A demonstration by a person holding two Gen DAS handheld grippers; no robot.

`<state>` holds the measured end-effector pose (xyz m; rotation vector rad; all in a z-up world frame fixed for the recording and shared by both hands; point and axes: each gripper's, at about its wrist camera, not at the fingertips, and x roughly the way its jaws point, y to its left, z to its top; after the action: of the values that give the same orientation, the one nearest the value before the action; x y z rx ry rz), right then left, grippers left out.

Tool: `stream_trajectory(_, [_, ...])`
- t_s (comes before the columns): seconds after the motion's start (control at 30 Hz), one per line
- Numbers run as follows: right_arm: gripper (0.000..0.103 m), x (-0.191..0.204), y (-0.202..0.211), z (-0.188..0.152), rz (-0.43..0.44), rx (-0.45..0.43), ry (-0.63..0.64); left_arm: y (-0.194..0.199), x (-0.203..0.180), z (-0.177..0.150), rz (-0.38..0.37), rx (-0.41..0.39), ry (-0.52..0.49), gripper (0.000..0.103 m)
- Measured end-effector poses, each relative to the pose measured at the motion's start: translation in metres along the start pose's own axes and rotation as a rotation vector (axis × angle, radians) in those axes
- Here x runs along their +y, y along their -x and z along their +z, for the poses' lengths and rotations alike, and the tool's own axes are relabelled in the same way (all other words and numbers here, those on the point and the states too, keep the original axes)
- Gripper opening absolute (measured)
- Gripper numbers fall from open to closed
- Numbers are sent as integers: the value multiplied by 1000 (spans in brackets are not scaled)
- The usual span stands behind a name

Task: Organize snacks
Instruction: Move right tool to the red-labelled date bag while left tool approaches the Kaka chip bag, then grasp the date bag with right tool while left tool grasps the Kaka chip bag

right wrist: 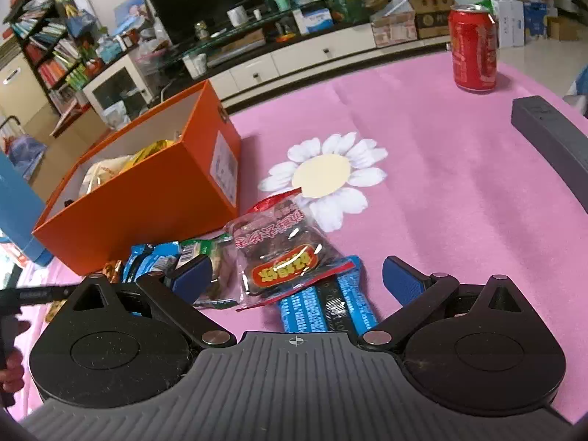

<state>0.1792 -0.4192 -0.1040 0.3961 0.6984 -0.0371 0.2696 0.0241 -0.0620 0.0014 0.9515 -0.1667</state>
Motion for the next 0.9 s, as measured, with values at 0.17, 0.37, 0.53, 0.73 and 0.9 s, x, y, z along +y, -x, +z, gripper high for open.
stream_trajectory(0.17, [90, -5, 2, 1, 7, -1, -15, 23, -1, -36, 46, -3, -87, 58])
stream_trajectory(0.37, [90, 4, 1, 1, 26, 3, 33, 30, 7, -47, 39, -28, -74, 88])
stream_trajectory(0.53, [91, 30, -13, 14, -12, -51, 224, 31, 11, -46, 53, -84, -81, 98])
stream_trajectory(0.73, [78, 40, -51, 18, -26, 45, 228, 34, 10, -48, 2, -105, -123, 98])
stream_trajectory(0.9, [74, 43, -65, 18, -59, 54, 214, 22, 3, -49, 0, -64, -170, 92])
